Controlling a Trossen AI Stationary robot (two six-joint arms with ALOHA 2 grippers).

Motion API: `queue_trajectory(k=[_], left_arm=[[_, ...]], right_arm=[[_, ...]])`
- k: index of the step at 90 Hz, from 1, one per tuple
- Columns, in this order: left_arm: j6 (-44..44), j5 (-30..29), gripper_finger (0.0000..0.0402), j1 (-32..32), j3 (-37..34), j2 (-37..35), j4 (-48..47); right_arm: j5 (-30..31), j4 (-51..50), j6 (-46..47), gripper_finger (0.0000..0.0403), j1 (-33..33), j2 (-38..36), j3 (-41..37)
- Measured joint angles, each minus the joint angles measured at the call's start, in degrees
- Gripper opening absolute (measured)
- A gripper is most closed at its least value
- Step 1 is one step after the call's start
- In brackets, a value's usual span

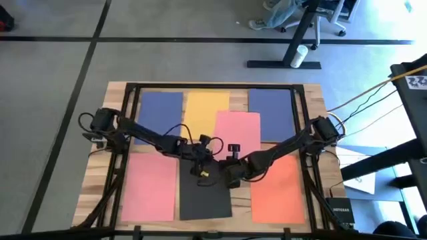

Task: Organize paper
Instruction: Stack the pink paper on top of the other pink paper

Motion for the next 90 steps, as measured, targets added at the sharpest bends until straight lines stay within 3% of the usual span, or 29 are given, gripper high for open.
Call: queue_trajectory(k=[23, 43, 66, 90], left_arm=[[-3.09, -2.75, 0.0000, -2.50, 0.00, -5.50, -11.68], [-9.20, -5.57, 0.0000, -6.29, 0.00, -10.63, -22.29], [-20.98, -8.12, 0.0000, -12.87, 0.00, -17.38, -34.58], [-40.63, -10.02, 0.0000, -23.83, 0.00, -21.57, -47.80]], right_arm=[[0.23, -15.06, -0.74, 0.0071, 0.00, 0.00, 6.49], [0.07, -23.50, -0.70, 0.0007, 0.00, -0.64, 8.38], [0.99, -23.42, -0.39, 0.0002, 0.00, -5.67, 7.97], [3.14, -24.64, -0.34, 0.0001, 0.00, -9.42, 7.95]])
